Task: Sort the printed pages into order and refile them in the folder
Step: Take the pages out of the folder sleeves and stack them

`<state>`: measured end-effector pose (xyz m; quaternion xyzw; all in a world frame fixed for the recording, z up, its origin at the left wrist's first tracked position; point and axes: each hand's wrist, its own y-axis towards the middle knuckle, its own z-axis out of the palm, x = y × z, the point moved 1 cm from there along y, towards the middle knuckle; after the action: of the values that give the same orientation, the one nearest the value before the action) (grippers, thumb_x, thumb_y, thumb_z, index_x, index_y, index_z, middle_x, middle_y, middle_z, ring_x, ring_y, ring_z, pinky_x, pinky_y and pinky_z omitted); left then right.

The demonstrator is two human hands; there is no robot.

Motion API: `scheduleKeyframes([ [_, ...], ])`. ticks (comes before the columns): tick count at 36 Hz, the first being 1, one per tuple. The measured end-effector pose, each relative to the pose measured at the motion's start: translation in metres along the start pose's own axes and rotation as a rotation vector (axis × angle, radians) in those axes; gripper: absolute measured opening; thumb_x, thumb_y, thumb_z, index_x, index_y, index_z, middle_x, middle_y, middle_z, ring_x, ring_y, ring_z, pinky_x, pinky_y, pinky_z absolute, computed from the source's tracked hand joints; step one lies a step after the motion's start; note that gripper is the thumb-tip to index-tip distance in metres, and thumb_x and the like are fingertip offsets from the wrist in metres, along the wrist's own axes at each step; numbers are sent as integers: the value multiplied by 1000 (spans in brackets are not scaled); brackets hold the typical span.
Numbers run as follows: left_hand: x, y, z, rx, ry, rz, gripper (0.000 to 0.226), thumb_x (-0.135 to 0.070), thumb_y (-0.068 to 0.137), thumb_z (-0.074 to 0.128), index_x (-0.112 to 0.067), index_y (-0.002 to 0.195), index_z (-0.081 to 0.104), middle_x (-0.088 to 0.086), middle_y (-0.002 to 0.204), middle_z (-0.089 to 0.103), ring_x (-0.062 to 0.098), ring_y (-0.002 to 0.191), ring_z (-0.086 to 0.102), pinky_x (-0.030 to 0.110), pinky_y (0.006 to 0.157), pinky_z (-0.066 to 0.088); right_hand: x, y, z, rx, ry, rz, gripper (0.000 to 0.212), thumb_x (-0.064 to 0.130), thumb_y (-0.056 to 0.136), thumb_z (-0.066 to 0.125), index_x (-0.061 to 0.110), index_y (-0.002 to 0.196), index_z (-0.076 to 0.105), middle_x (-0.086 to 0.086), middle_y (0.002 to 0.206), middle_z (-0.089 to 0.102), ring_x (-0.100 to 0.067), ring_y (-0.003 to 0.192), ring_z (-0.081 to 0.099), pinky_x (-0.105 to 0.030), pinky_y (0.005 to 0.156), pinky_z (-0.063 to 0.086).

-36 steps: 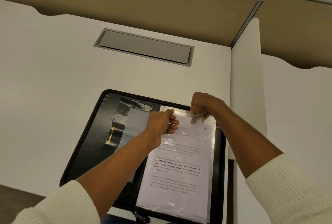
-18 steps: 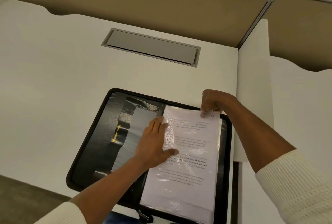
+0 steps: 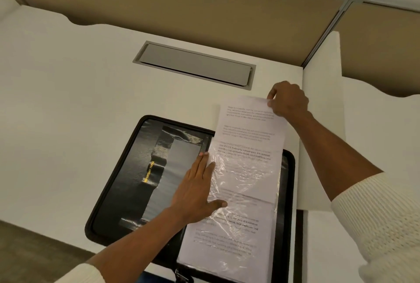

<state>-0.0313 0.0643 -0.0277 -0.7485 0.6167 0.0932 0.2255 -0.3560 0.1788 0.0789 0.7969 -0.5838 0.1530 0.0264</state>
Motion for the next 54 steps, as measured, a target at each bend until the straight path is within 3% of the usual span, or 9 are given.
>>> scheduleKeyframes([
  [7, -3, -1, -1, 6, 21, -2, 116, -80, 89, 57, -15, 168, 2, 2, 172, -28, 18, 158, -28, 33, 124, -7, 15, -1, -31, -306, 120, -62, 8, 15, 92, 73, 22, 95, 75, -5, 103, 74, -31, 101, 67, -41, 82, 53],
  [10, -3, -1, -1, 12, 23, -1, 115, -80, 89, 57, -16, 168, 3, 3, 172, -29, 17, 157, -29, 33, 124, -7, 20, -1, -46, -421, 177, -117, 11, 13, 92, 68, 23, 93, 73, -4, 102, 74, -28, 95, 67, -37, 75, 50],
  [20, 1, 0, 1, 18, -8, 6, 115, -80, 88, 59, -16, 168, 6, 2, 173, -24, 19, 159, -24, 39, 128, 2, 43, -27, -88, -670, 331, -549, 6, 22, 92, 70, 19, 94, 74, 3, 98, 75, -18, 91, 66, -39, 74, 53],
  [26, 9, 2, -12, -171, -385, -63, 87, -68, 89, 70, -24, 158, 40, -6, 173, 13, 7, 155, 17, 37, 124, 32, 61, -72, -100, -638, 428, -756, 4, 10, 92, 71, 11, 93, 75, -2, 96, 75, -16, 87, 66, -36, 74, 55],
  [30, 20, 7, -42, -403, -700, -217, 94, -69, 83, 77, -25, 156, 37, -6, 158, 41, 13, 145, 42, 44, 118, 44, 75, -100, -101, -575, 510, -819, 6, 12, 94, 74, 7, 96, 75, -2, 101, 76, -10, 91, 68, -22, 78, 54],
  [34, 35, 8, -86, -549, -925, -321, 88, -54, 77, 90, -26, 148, 47, -11, 144, 56, 9, 131, 56, 40, 112, 51, 95, -118, -98, -496, 597, -814, 12, 12, 94, 76, 6, 103, 73, 4, 106, 74, -5, 95, 70, -20, 79, 55],
  [40, 60, -4, -134, -576, -1135, -266, 42, -31, 85, 89, -20, 121, 71, -9, 115, 78, 14, 102, 76, 37, 87, 65, 135, -128, -82, -372, 769, -698, 21, 15, 92, 79, 7, 109, 70, 7, 109, 72, -7, 91, 70, -19, 72, 55],
  [46, 117, -38, -161, -590, -1131, -362, 25, -28, 92, 82, -18, 114, 77, -8, 104, 81, 17, 90, 79, 31, 76, 65, 181, -128, -29, -239, 1061, -336, 38, 21, 86, 87, 14, 118, 67, 5, 95, 69, -3, 81, 68, -24, 71, 58],
  [54, 206, -84, -189, -616, -1117, -470, 22, -26, 95, 78, -18, 115, 75, -11, 102, 81, 13, 87, 79, 21, 68, 62, 241, -143, 86, 130, 1097, -20, 48, 25, 86, 87, 26, 123, 57, -11, 102, 75, -23, 95, 77, -49, 81, 65],
])
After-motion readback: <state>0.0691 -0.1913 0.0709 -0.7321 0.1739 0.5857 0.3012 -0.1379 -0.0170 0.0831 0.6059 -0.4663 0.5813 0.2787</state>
